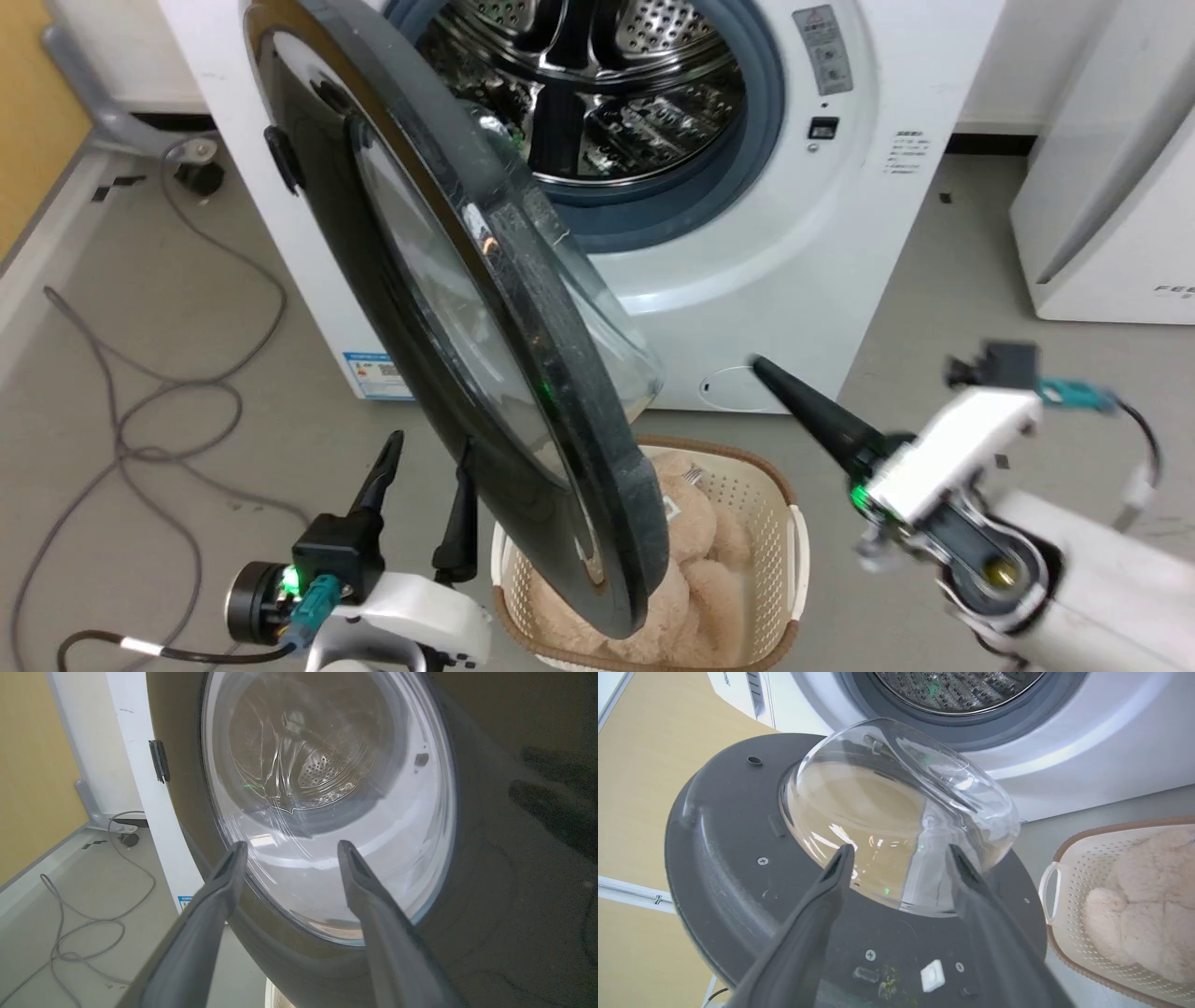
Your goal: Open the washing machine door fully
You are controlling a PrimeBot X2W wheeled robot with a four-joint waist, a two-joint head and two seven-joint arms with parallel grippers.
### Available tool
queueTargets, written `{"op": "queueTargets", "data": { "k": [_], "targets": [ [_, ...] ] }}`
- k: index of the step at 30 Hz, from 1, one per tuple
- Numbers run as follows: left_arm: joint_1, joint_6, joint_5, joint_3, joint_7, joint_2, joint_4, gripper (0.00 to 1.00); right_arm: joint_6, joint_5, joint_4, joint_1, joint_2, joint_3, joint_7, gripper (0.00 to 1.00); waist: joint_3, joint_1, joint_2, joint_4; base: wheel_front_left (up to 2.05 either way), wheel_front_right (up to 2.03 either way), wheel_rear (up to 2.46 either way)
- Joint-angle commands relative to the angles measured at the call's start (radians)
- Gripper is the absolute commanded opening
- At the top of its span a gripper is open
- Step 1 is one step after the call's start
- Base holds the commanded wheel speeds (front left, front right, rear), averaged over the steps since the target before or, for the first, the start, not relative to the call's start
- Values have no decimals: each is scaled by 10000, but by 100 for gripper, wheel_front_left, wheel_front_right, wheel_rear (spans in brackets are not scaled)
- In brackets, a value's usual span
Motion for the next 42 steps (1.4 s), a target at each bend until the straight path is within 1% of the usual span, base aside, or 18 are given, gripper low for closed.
{"op": "queueTargets", "data": {
  "k": [1,3,5,9,13,15,17,23,25,27,29,31,33,34,38,42],
  "targets": [
    [185,62,-56,55,-45,102,2,100,10,-241,50,450,-177,-225,-96,100,-100,1,0,-75,0,0,0],
    [276,123,-74,101,-40,146,-27,100,10,-767,474,1132,-240,-1259,-126,100,-170,1,0,-176,0,0,0],
    [368,168,-110,148,-29,189,-49,100,10,-1566,958,2002,-81,-2493,-131,100,-253,1,0,-255,0,0,0],
    [569,241,-203,247,2,276,-96,100,10,-3435,1483,3838,622,-4819,-134,100,-394,1,0,-391,0,0,0],
    [738,288,-269,295,37,352,-120,100,10,-6052,1695,5341,1380,-7237,-135,100,-522,1,0,-458,0,0,0],
    [804,310,-288,296,58,375,-141,100,10,-7427,1553,6000,1846,-8382,-136,100,-565,1,0,-465,0,0,0],
    [864,344,-315,311,72,393,-164,100,10,-8789,1291,6546,2311,-9259,-136,100,-603,1,0,-479,0,0,0],
    [939,403,-374,309,111,431,-208,100,10,-12963,216,7618,3668,-11520,-121,100,-682,1,0,-447,0,0,0],
    [929,422,-379,296,137,444,-242,100,10,-14262,-292,7803,4198,-12195,101,100,-675,1,0,-427,0,0,0],
    [903,426,-390,298,146,474,-260,100,10,-15603,-993,7927,4681,-12751,460,100,-650,1,0,-406,0,0,0],
    [873,434,-396,293,147,496,-268,100,10,-16989,-1791,8064,5012,-13142,885,100,-626,1,0,-377,0,0,0],
    [845,446,-405,294,145,516,-270,100,10,-18231,-2513,8217,5229,-13325,1287,100,-607,1,0,-349,0,0,0],
    [824,453,-418,291,141,532,-261,100,10,-19078,-3063,8382,5361,-13323,1622,100,-602,1,0,-330,0,0,0],
    [824,453,-418,291,141,532,-261,100,10,-19078,-3063,8382,5361,-13323,1622,100,-602,1,0,-330,0,0,0],
    [807,470,-438,268,137,553,-227,100,10,-20003,-3554,8776,5454,-13080,2085,100,-625,1,0,-300,0,0,0],
    [797,507,-439,227,153,562,-207,100,10,-20158,-3492,9151,5465,-12823,2314,100,-650,1,0,-270,0,0,0]
  ]
}}
